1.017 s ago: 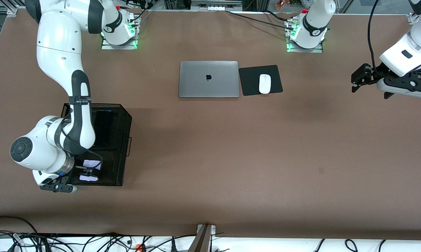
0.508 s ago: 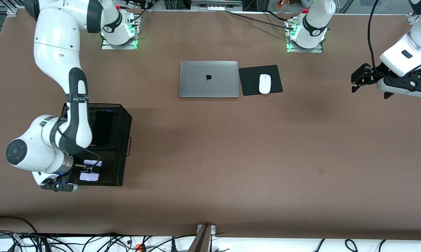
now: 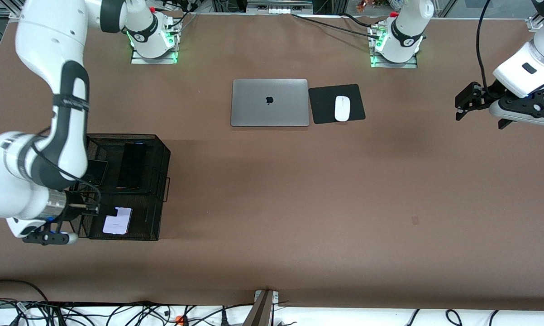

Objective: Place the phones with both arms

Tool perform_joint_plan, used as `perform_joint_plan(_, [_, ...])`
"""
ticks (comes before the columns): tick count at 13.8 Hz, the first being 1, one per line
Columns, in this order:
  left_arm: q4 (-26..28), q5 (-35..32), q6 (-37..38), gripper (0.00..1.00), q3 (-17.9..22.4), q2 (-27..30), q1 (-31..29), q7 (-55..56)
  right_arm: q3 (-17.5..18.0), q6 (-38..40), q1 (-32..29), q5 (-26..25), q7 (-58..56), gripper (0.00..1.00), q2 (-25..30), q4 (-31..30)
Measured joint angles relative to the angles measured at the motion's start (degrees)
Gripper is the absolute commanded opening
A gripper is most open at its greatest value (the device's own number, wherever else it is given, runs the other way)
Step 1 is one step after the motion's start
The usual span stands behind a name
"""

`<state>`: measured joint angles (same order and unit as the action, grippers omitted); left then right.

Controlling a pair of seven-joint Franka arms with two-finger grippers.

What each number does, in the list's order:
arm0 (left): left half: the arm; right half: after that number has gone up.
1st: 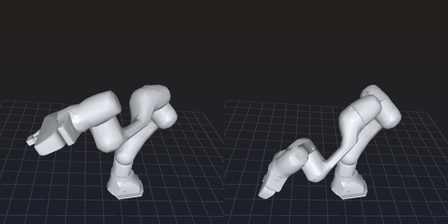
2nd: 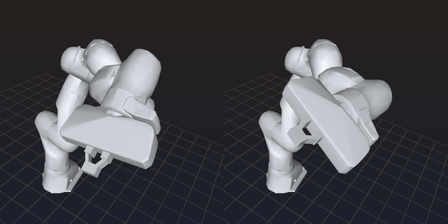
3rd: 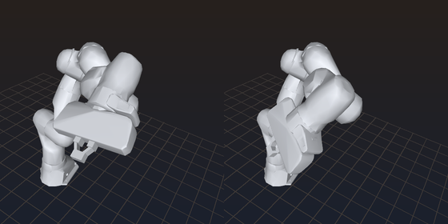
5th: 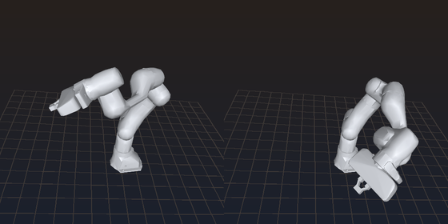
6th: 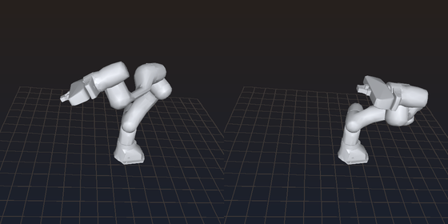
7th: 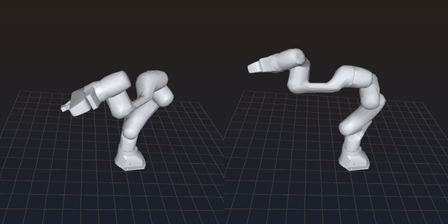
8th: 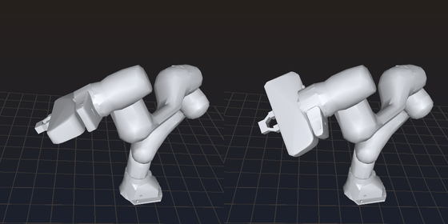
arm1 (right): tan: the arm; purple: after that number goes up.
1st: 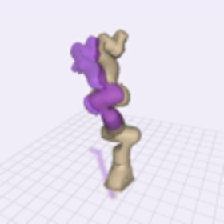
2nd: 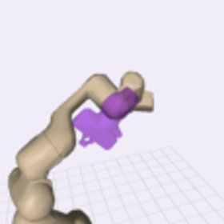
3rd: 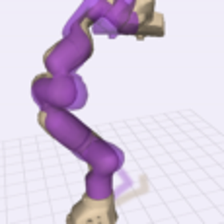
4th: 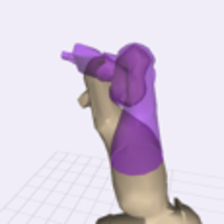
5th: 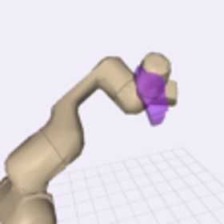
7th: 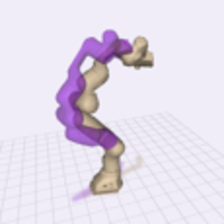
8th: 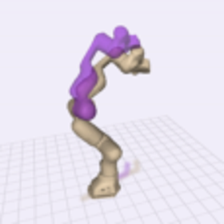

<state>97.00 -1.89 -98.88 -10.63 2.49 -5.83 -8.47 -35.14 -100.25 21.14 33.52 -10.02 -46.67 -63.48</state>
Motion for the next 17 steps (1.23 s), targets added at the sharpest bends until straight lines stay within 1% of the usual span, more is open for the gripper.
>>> perform_joint_plan(6, [-3.48, 0.0, 1.38, 1.0, -0.08, -2.53, 0.23, 0.0, 0.01, 9.21, 0.05, 0.0, -0.13, 1.0, 5.94, 0.17])
perform_joint_plan(9, [-5.77, 0.0, 2.95, 1.0, -0.01, -4.42, 0.18, 0.0, 0.15, 12.42, 0.41, -0.16, -0.12, 1.0, 8.97, 0.23])
perform_joint_plan(11, [-6.21, 0.0, 3.03, 1.0, 0.02, -4.98, 0.15, 0.0, 0.23, 15.06, 0.14, -2.28, -0.11, 1.0, 11.68, 0.06])
perform_joint_plan(12, [-6.36, 0.0, 3.05, 1.0, -0.03, -5.11, 0.15, 0.0, 1.11, 15.85, -0.32, -4.88, -0.11, 1.0, 13.44, -0.38])
perform_joint_plan(13, [-6.5, 0.0, 3.1, 1.0, -0.18, -5.17, 0.17, 0.0, 3.73, 16.35, -1.59, -8.43, 0.35, 1.0, 15.63, -1.15])
perform_joint_plan(15, [-6.71, 0.0, 3.17, 1.0, -0.61, -5.17, 0.19, 0.0, 12.91, 16.72, -5.76, -16.64, 4.96, 1.0, 20.86, -3.9])
perform_joint_plan(17, [-6.78, 0.0, 3.22, 1.0, -0.78, -5.17, 0.19, 0.03, 21.14, 16.82, -9.57, -22.09, 9.6, 1.0, 25.43, -7.17])
